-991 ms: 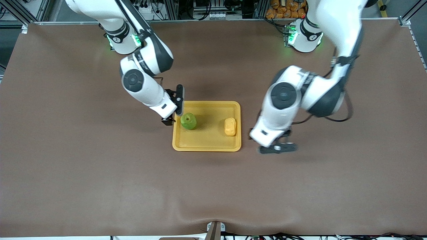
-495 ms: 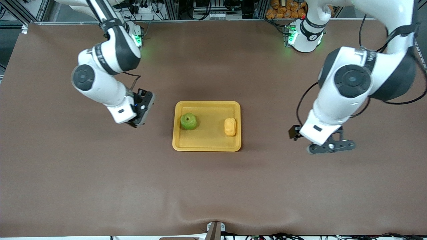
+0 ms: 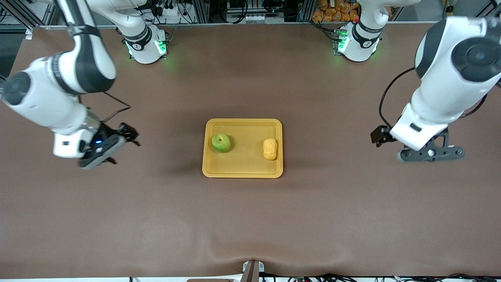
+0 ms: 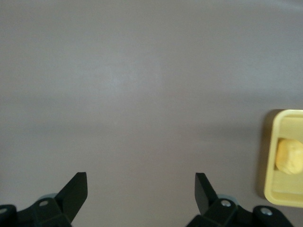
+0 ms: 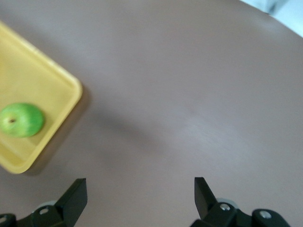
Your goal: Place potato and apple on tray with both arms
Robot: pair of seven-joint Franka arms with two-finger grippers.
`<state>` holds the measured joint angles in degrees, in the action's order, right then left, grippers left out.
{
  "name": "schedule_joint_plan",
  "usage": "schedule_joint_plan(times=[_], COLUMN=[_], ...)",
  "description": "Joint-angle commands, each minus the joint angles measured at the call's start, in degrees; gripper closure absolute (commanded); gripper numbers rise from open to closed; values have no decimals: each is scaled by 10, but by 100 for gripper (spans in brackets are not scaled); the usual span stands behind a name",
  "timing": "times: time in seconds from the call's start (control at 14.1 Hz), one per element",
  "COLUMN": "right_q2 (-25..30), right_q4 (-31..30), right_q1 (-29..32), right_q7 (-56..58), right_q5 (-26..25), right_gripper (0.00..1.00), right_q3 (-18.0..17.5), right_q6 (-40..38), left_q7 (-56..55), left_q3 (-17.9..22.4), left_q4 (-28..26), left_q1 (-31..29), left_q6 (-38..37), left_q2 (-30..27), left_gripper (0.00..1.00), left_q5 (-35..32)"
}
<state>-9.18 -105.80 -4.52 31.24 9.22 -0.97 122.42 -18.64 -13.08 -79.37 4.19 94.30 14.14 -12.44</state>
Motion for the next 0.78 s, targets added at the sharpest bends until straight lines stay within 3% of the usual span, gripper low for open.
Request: schedule_joint_plan(times=[0.0,0.21,0.35,0.71], right_q2=[15,20,22,64], right_q4=[2,2,23,31], right_q1=[32,37,37,76], right_q7=[-94,-243,-338,-357], right_q5=[-29,-62,-64,-61], right_gripper=[0,0,0,0], right_q3=[-10,-11,-11,4], right_q6=[-19,-54,-95,-147], left_q7=[19,77,79,79], left_q3=[-7,8,65,93], left_q4=[-14,-40,-72,-79], left_q1=[-50,-70,-31,-9], left_q6=[-13,-28,-29,-54], left_q2=[-38,-79,-116,-142], left_gripper=[0,0,0,0], left_q5=[55,103,104,105])
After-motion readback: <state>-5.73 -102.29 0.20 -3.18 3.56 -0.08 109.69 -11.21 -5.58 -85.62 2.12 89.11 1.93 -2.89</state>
